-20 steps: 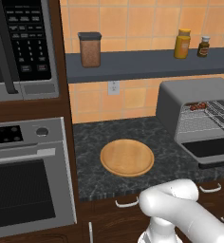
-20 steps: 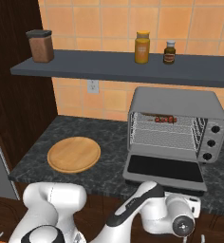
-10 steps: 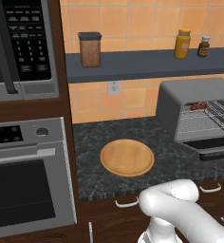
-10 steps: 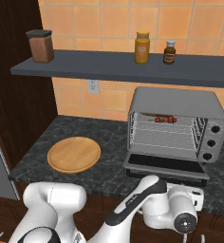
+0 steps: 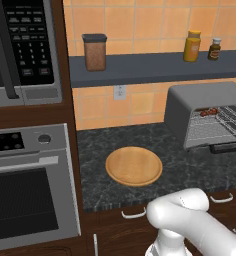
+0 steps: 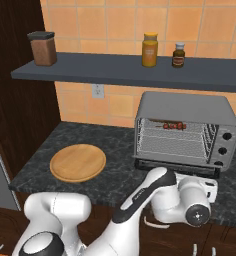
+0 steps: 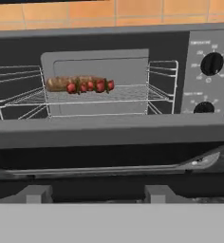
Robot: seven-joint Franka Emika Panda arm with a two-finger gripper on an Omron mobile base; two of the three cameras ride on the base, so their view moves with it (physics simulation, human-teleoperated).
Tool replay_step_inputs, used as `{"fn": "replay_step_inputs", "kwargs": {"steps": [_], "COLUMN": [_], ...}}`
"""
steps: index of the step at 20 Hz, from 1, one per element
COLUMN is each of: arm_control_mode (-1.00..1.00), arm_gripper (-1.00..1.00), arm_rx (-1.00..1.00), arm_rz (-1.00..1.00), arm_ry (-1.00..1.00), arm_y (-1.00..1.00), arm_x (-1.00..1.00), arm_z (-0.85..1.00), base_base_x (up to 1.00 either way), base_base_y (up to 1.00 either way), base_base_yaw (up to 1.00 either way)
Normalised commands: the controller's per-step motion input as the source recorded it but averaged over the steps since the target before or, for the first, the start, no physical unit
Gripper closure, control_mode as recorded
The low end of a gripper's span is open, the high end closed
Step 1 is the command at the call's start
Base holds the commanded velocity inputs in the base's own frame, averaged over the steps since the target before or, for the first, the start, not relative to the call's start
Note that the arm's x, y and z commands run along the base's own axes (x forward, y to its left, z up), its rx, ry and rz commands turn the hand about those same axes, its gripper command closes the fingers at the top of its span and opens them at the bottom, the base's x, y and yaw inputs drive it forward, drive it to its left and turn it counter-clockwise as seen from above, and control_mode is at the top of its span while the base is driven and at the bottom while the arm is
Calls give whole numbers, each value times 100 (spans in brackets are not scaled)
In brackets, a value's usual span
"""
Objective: Pick up the kebab skewer and baguette bread, and place them inside the toaster oven. Close the toaster oven door and start by setting the timer.
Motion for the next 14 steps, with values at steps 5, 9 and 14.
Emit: {"fn": "replay_step_inputs", "kwargs": {"steps": [5, 9, 14], "arm_control_mode": [-100, -100, -100], "arm_gripper": [-100, -100, -100], "arm_rx": [0, 0, 0], "arm_rz": [1, 0, 0], "arm_ry": [0, 0, 0], "arm_y": [17, 25, 26], "arm_x": [48, 48, 51], "arm_z": [4, 0, 0], "base_base_x": [0, 0, 0], "base_base_y": [0, 0, 0], "base_base_yaw": [0, 0, 0]}}
